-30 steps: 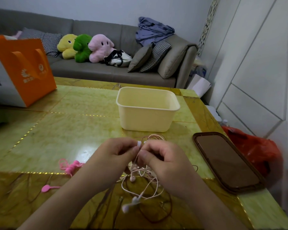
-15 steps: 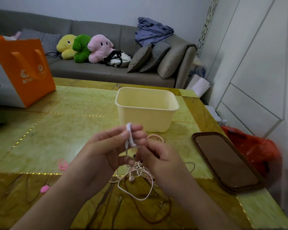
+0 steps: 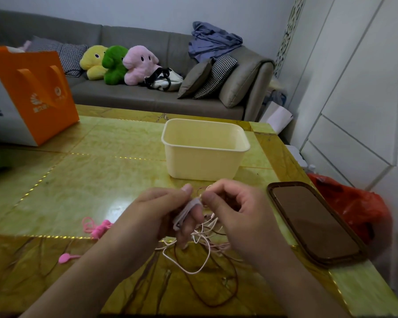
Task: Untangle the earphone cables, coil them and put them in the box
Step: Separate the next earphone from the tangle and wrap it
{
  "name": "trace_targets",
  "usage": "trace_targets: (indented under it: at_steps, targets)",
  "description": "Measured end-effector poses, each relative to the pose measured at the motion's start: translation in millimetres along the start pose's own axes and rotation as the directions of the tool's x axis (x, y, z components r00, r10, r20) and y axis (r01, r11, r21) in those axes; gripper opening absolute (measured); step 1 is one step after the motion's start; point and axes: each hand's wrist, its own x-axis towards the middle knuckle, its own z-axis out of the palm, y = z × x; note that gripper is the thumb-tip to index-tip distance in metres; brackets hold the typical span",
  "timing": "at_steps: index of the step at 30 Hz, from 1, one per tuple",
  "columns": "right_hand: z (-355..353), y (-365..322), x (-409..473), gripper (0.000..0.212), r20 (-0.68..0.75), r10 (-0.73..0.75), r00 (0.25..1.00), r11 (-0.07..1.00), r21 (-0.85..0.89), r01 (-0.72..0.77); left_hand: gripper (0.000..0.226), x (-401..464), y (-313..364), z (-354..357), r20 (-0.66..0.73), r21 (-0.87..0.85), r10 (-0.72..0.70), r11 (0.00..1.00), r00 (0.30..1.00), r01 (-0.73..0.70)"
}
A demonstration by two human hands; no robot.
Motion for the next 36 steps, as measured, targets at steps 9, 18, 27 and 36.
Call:
trace_targets:
  at_steps: [9,18,27,36]
  targets:
    - [23,9,-7,0.019,0.088,0.104,0.991,0.984,-0.153,-0.090,0.023,3,-2,1,-0.177,-0.099,0.105,0.987,0.979,-0.124]
    - [31,3,-12,0.017,-0.081,0.006,0.997,0.959,-0.283,-0.029,0.027,5,-5,8,-0.268,0.089,0.178,0.983,0.947,-0.160]
    - [34,-8,-22,0.006,0.036,-0.175,0.984,0.969,-0.171,0.179,0.027,6,-10,7,-0.306,-0.059,0.075,0.993,0.949,-0.098]
    - [27,4,-3,0.020,0.077,0.348,0.934,0.877,0.324,-0.354,0.032,7,-4,8,-0.209,-0.277,0.017,0.958,0.978,-0.076]
